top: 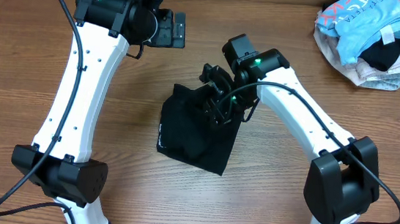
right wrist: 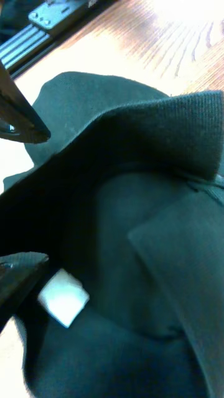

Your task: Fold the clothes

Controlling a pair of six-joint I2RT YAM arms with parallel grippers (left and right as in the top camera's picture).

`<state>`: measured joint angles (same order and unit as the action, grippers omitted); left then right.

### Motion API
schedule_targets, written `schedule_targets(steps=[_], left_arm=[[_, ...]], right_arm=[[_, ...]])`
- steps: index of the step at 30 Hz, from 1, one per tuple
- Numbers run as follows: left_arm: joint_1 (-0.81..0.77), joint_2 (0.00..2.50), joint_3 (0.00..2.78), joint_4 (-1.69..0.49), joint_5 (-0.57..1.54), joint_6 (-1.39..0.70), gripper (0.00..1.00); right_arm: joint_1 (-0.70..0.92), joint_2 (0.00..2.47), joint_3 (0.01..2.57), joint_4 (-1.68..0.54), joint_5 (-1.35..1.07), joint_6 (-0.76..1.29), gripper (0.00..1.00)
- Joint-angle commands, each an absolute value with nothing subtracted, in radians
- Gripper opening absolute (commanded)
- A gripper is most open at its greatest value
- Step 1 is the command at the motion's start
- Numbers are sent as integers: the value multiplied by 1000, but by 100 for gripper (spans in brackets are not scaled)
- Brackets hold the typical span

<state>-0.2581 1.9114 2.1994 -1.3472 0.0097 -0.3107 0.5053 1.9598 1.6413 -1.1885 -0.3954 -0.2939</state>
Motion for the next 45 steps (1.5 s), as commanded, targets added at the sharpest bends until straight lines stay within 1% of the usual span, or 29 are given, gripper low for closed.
schedule_targets(steps=[1,2,4,6,7,8,13,19,21,25,30,34,36,39,40,42,44,45], left_arm=[[-256,1903,2193,-1351,-4,-292,100],[-256,1903,2193,-1351,-4,-292,100],[-256,1904,2193,-1351,-3,-292,100],[-256,1904,2193,-1352,-3,-292,100],[-256,1904,2192,-1355,-2,-292,100],[-256,1904,2192,-1358,1,-292,100],[-256,1905,2182,-1365,0,-292,100],[-256,1906,2181,-1385,-4,-291,100],[-256,1908,2181,-1386,-4,-291,100],[-256,1909,2181,-1387,-9,-290,100],[-256,1909,2180,-1387,-11,-265,100],[-256,1909,2180,-1382,-12,-265,100],[-256,1909,2180,-1378,-12,-265,100],[-256,1909,2180,-1376,-12,-265,100],[-256,1909,2180,-1377,-15,-265,100],[-256,1909,2180,-1380,-32,-265,100],[-255,1909,2180,-1383,-44,-265,100],[-255,1909,2180,-1383,-46,-265,100]], right_arm=[[525,1956,1640,-1190,-439,-304,53],[529,1956,1640,-1195,-448,-304,48],[538,1957,1640,-1208,-461,-303,33],[545,1957,1640,-1229,-466,-300,17],[547,1957,1640,-1239,-464,-287,5],[548,1957,1640,-1251,-465,-273,4],[547,1953,1640,-1322,-461,-179,4],[535,1947,1637,-1518,-397,-36,4],[536,1947,1618,-1531,-393,-5,4],[539,1947,1488,-1454,-328,93,4],[518,1947,1279,-1299,-262,213,4],[474,1946,1255,-1230,-275,240,4],[457,1938,1290,-1239,-292,239,15],[443,1913,1354,-1270,-292,229,40],[441,1901,1372,-1278,-291,229,51],[437,1874,1397,-1283,-291,229,68],[435,1851,1403,-1263,-292,229,89],[435,1848,1403,-1250,-292,229,95]])
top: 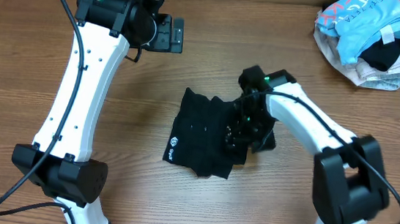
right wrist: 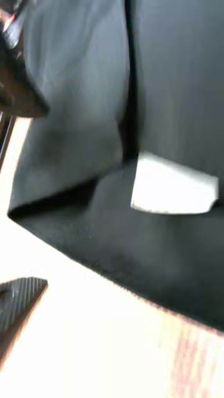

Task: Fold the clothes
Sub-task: 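Grasp the folded black shirt bundle with the right gripper and lift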

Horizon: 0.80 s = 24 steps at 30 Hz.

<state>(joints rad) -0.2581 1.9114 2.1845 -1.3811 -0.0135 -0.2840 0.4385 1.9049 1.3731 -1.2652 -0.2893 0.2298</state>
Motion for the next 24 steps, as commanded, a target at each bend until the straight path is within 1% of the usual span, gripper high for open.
schedule_targets(steps=[1,4,7,9,15,24], left_arm=[[-255,1909,2180,-1383,-46,-265,100],[-255,1909,2180,-1383,-46,-265,100],[-255,1909,2180,-1387,-46,-265,100],[-255,1909,2180,-1389,-45,-265,100],[-256,1909,2180,-1392,-45,-265,100],[-255,1909,2180,-1391,-49,-265,100]], right_arm=[[435,1848,1402,-1236,-292,229,99],[435,1848,1381,-1177,-308,233,100],[435,1850,1341,-1095,-423,242,100],[435,1853,1309,-1048,-464,295,100],[430,1854,1201,-989,-368,491,100],[429,1854,1132,-820,-421,584,100]])
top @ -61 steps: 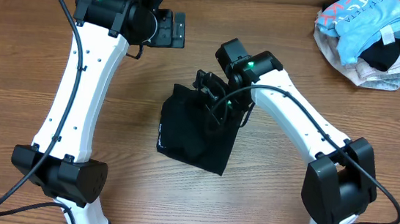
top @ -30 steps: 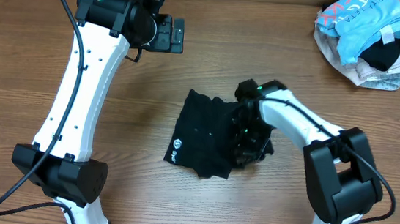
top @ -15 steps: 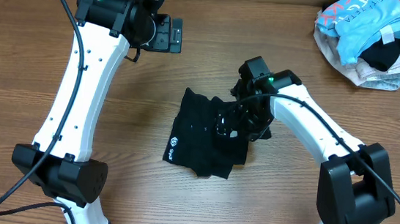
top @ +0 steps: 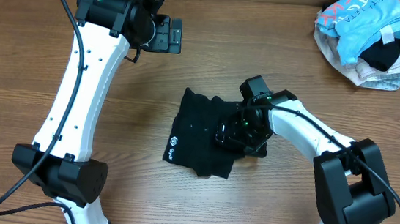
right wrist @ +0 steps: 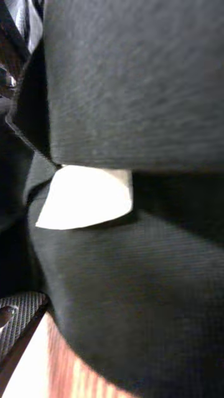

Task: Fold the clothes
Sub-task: 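Grasp the folded black shirt bundle with the right gripper and lift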

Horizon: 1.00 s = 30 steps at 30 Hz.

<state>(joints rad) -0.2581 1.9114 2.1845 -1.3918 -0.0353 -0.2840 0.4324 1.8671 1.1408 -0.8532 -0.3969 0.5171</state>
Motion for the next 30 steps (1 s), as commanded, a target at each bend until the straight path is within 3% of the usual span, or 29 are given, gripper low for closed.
schedule_targets(steps=[1,5,12,13,15,18,27,28,30], left_arm=[[-255,1909,2180,-1391,-53,-265,100],[-256,1909,2180,-1391,-56,-265,100],[-255,1909,2180,-1391,-56,-265,100],[-255,1909,2180,-1391,-56,-265,100],[-256,1909,2180,-1391,-56,-265,100],[-256,1909,2180,-1391,-56,-265,100],[-255,1909,2180,-1395,-57,-265,100],[-255,1909,2180,-1394,-56,-265,100],[-255,1909,2180,-1395,-57,-265,100]], right_arm=[[429,1855,1132,-804,-424,598,100],[439,1858,1132,-731,-451,633,94],[492,1867,1131,-569,-466,686,63],[502,1869,1131,-548,-466,694,55],[519,1875,1131,-507,-466,712,24],[529,1876,1131,-472,-448,711,4],[477,1876,1131,-454,-380,645,4],[476,1876,1131,-455,-370,633,6],[478,1876,1131,-459,-348,627,25]])
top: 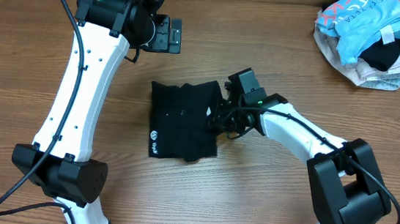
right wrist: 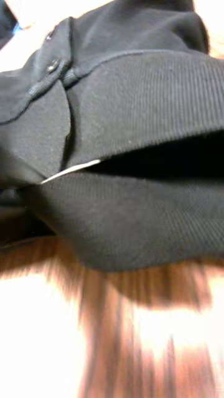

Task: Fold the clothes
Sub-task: 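Grasp the folded black shirt bundle with the right gripper and lift, then carry the bundle to the clothes stack at upper right and release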

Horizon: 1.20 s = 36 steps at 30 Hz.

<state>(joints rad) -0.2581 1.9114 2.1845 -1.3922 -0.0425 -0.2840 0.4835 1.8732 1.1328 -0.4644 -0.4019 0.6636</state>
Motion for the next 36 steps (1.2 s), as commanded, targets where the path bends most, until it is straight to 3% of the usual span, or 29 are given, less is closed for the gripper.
schedule_targets(steps=[1,3,11,18,19,22,25,36], left_arm=[[-255,1909,2180,-1395,-59,-265,100],[-255,1909,2180,-1395,-63,-265,100],[-255,1909,2180,-1383,-64,-265,100],[-255,1909,2180,-1391,-87,-257,100],[-255,1909,2180,-1392,-92,-257,100],[-255,1909,2180,-1391,-98,-258,100],[-255,1909,2180,-1391,-96,-258,100],[-207,1909,2180,-1380,-97,-258,100]], right_arm=[[485,1876,1131,-460,-331,622,31],[501,1876,1131,-456,-287,601,42],[573,1925,1140,-386,-210,496,60],[590,1988,1171,-364,-228,496,64],[590,1990,1173,-363,-240,497,60],[590,1990,1174,-336,-328,496,27],[584,1990,1174,-278,-480,445,7],[395,1829,1174,-162,-778,477,4]])
